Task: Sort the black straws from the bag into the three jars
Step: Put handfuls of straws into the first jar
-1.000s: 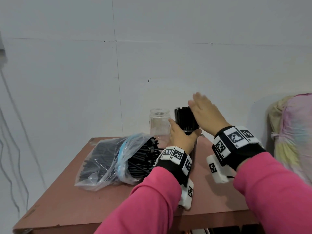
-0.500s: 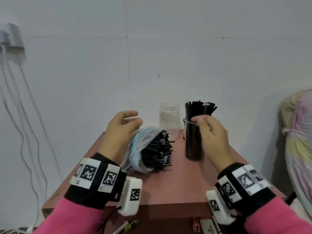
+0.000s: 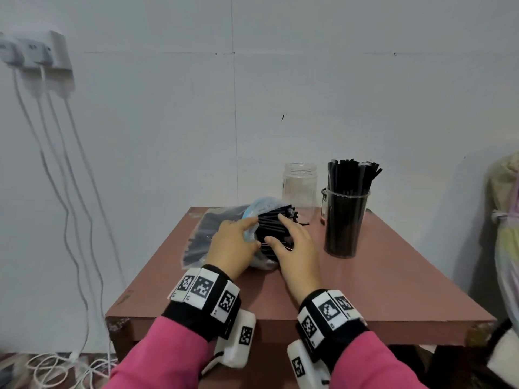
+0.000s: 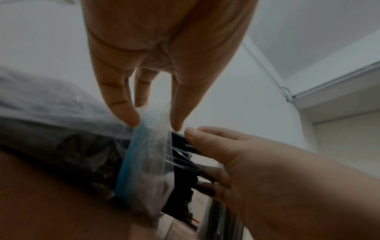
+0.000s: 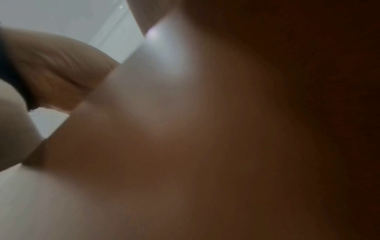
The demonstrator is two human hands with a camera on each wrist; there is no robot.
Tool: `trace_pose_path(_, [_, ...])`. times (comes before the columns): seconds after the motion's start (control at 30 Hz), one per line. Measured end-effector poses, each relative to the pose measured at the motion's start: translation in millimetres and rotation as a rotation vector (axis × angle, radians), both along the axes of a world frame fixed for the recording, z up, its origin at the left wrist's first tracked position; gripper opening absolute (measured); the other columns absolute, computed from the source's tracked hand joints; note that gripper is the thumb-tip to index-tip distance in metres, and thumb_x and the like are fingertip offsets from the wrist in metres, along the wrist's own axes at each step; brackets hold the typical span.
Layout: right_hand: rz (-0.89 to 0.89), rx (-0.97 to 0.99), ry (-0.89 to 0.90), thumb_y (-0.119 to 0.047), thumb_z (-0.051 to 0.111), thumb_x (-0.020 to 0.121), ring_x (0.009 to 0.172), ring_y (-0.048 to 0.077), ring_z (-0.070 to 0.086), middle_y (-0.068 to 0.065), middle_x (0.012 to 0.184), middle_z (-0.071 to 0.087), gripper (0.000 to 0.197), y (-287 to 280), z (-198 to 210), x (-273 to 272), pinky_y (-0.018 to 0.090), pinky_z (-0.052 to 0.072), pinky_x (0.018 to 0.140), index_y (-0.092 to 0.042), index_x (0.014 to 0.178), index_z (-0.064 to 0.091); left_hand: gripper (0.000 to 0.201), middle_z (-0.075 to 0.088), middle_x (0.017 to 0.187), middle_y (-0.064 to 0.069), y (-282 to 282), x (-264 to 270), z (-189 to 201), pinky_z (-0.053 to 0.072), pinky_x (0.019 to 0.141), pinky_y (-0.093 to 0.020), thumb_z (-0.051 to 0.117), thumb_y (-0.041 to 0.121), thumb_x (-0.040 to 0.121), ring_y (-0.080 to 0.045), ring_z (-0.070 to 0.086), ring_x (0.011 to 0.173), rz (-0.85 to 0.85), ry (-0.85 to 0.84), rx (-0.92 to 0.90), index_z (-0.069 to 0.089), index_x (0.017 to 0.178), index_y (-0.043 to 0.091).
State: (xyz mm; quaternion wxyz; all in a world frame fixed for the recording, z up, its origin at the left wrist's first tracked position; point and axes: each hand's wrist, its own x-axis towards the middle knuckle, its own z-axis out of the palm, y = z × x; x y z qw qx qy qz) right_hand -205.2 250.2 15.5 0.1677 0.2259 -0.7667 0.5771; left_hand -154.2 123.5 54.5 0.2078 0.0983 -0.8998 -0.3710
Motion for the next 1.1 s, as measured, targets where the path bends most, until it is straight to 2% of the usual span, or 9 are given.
trace_pose_path(0.07, [-0.010,-0.028,0.013,-0.021,0.070,0.086,0.101,-0.001,0.054,-0.010,0.123,0.054,0.043,-5,-2,-3,0.008,0.039,0.087,-0.025,0.128,0.060,0.057,0.049,0.136,-0.008,-1,-3,0,0.049,0.095,-0.041,0.063,0.014,0.084,-0.027,0.057,0.112,-0.001,0.048,0.094,0.051,0.137,0.030])
trace_pose_path(0.17, [-0.059,-0.097,0.029,-0.012,0.068,0.087,0.114,0.014,0.056,-0.001,0.124,0.060,0.033,-8,-3,-9,0.021,0.042,0.100,-0.017,0.120,0.067,0.056,0.048,0.132,0.002,-5,-3,-4,0.047,0.084,-0.020,0.059,0.003,0.086,-0.014,0.055,0.107,-0.010,0.144,0.281,0.050,0.138,0.023])
trace_pose_path(0.3, [-0.172,-0.058,0.054,-0.029,0.057,0.094,0.125,0.010,0.047,-0.006,0.135,0.049,0.040,-3,-10,-10,0.029,0.039,0.103,-0.024,0.134,0.056,0.058,0.049,0.131,0.002,-7,-1,-11,0.043,0.104,-0.036,0.058,-0.004,0.084,-0.020,0.050,0.124,0.009,0.242,0.484,0.052,0.136,0.022])
trace_pose_path(0.47, [-0.202,-0.142,-0.318,-0.022,0.041,0.097,0.124,0.027,0.050,0.007,0.134,0.054,0.041,8,-23,-15,0.039,0.038,0.105,-0.014,0.137,0.045,0.056,0.043,0.136,0.005,6,-1,-15,0.033,0.101,-0.036,0.058,0.019,0.090,-0.028,0.036,0.121,0.204,0.167,-0.083,0.044,0.141,0.037])
trace_pose_path(0.6, [-0.164,-0.166,-0.397,-0.040,0.032,0.079,0.103,0.028,0.062,0.001,0.116,0.064,0.056,3,-30,-23,0.053,0.047,0.096,-0.027,0.130,0.052,0.058,0.050,0.136,0.003,14,-4,-14,0.039,0.104,-0.032,0.053,-0.002,0.088,-0.017,0.046,0.123,0.039,0.415,0.038,0.049,0.139,0.024])
trace_pose_path(0.73, [-0.148,-0.328,-0.424,-0.032,0.037,0.087,0.076,0.009,0.064,-0.007,0.100,0.065,0.044,6,-39,-31,0.048,0.051,0.091,-0.027,0.126,0.057,0.061,0.044,0.139,0.014,14,2,-6,0.045,0.102,-0.024,0.058,0.001,0.091,0.005,0.048,0.122,-0.056,0.529,0.445,0.040,0.144,0.024])
trace_pose_path(0.83, [-0.121,-0.363,-0.417,-0.028,0.045,0.096,0.069,0.010,0.064,-0.009,0.089,0.065,0.025,8,-39,-33,0.044,0.053,0.083,-0.029,0.114,0.061,0.069,0.045,0.142,0.010,13,4,-6,0.050,0.099,-0.031,0.058,-0.003,0.090,-0.001,0.054,0.119,-0.076,0.525,0.555,0.034,0.147,0.028])
trace_pose_path(0.97, [0.166,-0.328,-0.439,-0.024,0.042,0.102,0.084,0.016,0.067,0.002,0.098,0.071,0.028,1,-31,-24,0.029,0.053,0.066,-0.024,0.124,0.060,0.069,0.050,0.138,0.007,18,5,-6,0.050,0.098,-0.031,0.056,-0.007,0.089,-0.003,0.057,0.115,-0.136,0.464,0.522,0.038,0.144,0.030])
trace_pose_path(1.1, [0.145,-0.218,-0.366,-0.036,0.044,0.099,0.104,0.012,0.063,-0.006,0.122,0.062,0.028,2,-35,-28,0.026,0.052,0.065,-0.040,0.121,0.061,0.068,0.057,0.110,0.008,13,5,-5,0.052,0.090,-0.033,0.058,0.000,0.086,-0.010,0.057,0.105,-0.053,0.472,0.317,0.041,0.143,0.033])
